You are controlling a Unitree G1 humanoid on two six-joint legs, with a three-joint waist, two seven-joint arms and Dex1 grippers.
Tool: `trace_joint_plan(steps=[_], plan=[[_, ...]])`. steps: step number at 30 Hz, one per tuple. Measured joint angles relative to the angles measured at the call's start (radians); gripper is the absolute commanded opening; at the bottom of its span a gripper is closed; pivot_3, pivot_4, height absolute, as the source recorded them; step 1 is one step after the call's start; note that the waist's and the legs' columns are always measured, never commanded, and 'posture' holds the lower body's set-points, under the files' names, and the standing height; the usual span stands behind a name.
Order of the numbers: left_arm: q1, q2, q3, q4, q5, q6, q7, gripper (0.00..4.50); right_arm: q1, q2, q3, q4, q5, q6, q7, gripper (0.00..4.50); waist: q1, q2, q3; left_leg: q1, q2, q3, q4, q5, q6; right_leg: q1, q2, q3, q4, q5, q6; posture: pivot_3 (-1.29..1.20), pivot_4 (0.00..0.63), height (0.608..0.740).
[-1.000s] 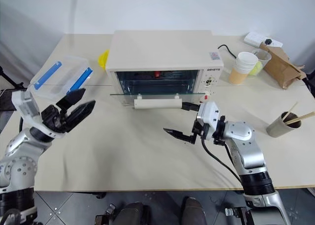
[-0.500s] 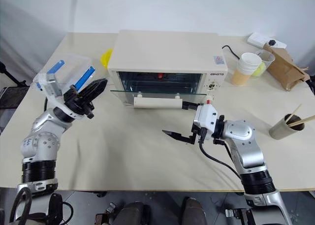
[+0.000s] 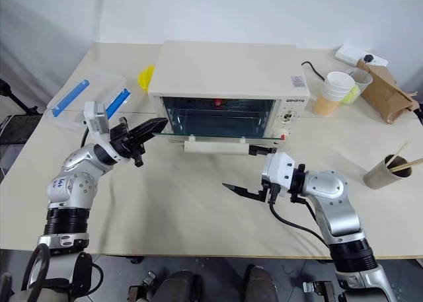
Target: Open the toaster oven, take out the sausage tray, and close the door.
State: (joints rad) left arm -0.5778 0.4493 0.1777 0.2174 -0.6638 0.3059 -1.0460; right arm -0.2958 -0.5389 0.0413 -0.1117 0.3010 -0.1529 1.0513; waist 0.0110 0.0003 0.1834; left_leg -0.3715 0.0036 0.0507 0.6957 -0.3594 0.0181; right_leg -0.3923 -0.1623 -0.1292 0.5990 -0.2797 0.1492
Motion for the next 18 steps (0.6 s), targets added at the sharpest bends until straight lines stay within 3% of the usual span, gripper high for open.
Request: trace_joint_plan(steps=[12, 18], plan=[[0.002, -0.019, -0.085, 0.062, 0.076, -0.036, -0.11, 0.01, 0.498, -0.091, -0.318, -0.108, -0.013, -0.037, -0.136, 4.5, 0.011, 0.0, 0.0, 0.001, 0.0, 0.004, 0.002, 0.0, 0.001, 0.002, 0.0, 0.002, -0.003, 0.0, 0.001, 0.0, 0.15, 0.74], [0.045, -0.019, -0.124, 0.079, 0.154, -0.112, -0.135, 0.01, 0.526, -0.116, -0.497, -0.26, -0.011, 0.05, -0.281, 4.5, 0.01, 0.0, 0.0, 0.004, 0.001, 0.011, 0.002, 0.001, 0.002, 0.001, 0.0, 0.009, -0.004, 0.0, 0.0, 0.0, 0.15, 0.74]])
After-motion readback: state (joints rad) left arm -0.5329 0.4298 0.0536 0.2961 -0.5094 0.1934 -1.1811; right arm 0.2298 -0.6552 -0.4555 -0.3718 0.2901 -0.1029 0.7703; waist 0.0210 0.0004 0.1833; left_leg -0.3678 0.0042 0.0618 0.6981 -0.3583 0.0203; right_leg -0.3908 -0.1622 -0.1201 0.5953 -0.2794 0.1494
